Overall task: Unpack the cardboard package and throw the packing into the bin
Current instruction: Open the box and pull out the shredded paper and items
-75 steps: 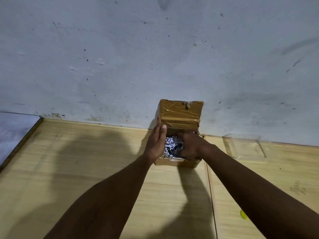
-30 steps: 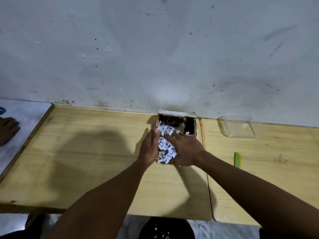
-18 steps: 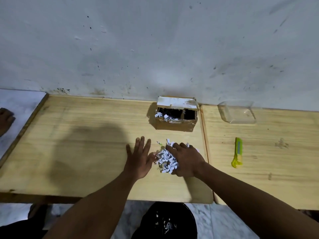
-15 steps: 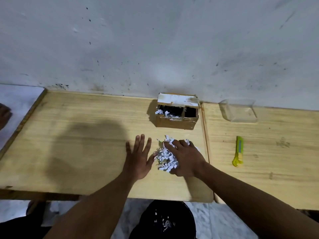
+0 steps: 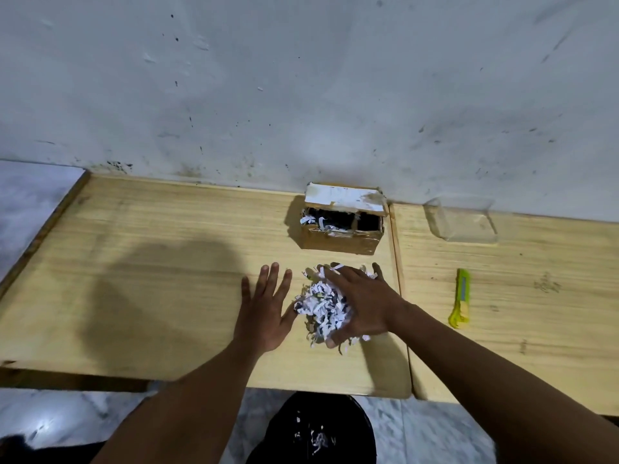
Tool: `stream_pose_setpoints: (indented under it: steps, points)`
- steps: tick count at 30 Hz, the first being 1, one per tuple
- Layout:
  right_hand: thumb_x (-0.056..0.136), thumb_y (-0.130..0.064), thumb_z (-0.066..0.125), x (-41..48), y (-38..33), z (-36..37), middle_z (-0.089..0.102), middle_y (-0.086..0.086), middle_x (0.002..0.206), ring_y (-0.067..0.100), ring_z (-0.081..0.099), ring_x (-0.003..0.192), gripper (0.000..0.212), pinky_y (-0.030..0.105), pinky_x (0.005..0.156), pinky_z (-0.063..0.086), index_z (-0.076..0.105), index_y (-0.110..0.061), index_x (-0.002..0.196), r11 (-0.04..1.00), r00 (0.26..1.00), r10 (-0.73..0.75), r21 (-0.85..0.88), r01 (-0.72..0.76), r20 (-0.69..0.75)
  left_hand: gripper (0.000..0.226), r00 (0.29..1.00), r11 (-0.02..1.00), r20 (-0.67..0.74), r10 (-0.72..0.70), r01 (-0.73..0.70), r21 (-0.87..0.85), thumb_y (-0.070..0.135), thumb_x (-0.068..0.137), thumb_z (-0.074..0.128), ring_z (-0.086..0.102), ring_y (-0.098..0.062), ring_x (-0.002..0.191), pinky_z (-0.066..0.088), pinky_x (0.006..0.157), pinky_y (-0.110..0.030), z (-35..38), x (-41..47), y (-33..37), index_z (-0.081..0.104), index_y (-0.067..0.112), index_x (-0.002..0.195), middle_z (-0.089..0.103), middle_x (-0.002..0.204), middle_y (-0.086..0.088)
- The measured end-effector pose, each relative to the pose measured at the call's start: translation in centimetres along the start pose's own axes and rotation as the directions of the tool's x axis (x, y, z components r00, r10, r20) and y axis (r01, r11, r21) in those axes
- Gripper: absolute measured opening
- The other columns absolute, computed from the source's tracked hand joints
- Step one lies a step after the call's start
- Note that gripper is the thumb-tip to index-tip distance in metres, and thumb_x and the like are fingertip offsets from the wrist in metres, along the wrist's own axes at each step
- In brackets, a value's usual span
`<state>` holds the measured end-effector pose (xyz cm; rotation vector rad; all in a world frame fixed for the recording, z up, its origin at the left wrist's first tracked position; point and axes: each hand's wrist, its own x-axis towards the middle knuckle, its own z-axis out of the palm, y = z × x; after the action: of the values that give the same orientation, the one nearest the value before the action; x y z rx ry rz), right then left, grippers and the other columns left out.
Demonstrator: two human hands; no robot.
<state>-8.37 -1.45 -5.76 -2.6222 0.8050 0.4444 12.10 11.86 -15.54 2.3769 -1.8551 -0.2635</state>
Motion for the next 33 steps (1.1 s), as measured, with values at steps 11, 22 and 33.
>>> stream_pose_setpoints:
  steps: [11,22,33]
  points:
    - [0.09,-0.035,0.069,-3.4,4.4,-1.5,0.063,-0.016,0.119,0.007,0.063,0.108,0.033,0.006,0.084,0.042,0.059,-0.046,0.119,0.831,0.928,0.182,0.555,0.031,-0.325,0.049,0.987,0.941,-0.128,-0.096,0.048,-0.335,0.03,0.094,0.043,0.032,-0.025,0.143,0.021,0.115,-0.054,-1.4,0.8,-0.2,0.044,0.022,0.143,0.044,0.149,-0.006]
    - [0.076,-0.014,0.08,-1.4,4.0,0.0,0.065,0.003,0.106,0.016,0.062,0.097,0.036,0.025,0.082,0.048,0.072,-0.013,0.112,0.887,0.931,0.089,0.453,0.087,-0.353,0.039,0.96,0.858,-0.116,0.255,-0.28,-0.43,0.052,0.086,0.061,0.052,-0.011,0.113,0.042,0.093,-0.031,-4.9,2.9,6.6,0.066,0.03,0.118,0.061,0.117,0.008]
    - [0.074,-0.017,0.061,-1.9,6.4,-0.1,0.067,0.012,0.118,0.033,0.063,0.105,0.04,0.041,0.084,0.053,0.072,-0.015,0.112,0.927,0.865,0.302,0.336,-0.168,-0.401,0.043,0.985,0.802,-0.099,-0.142,0.056,-0.595,0.001,0.074,0.058,0.067,-0.022,0.097,0.052,0.089,-0.033,-5.6,5.8,1.0,0.07,0.013,0.114,0.072,0.107,-0.008]
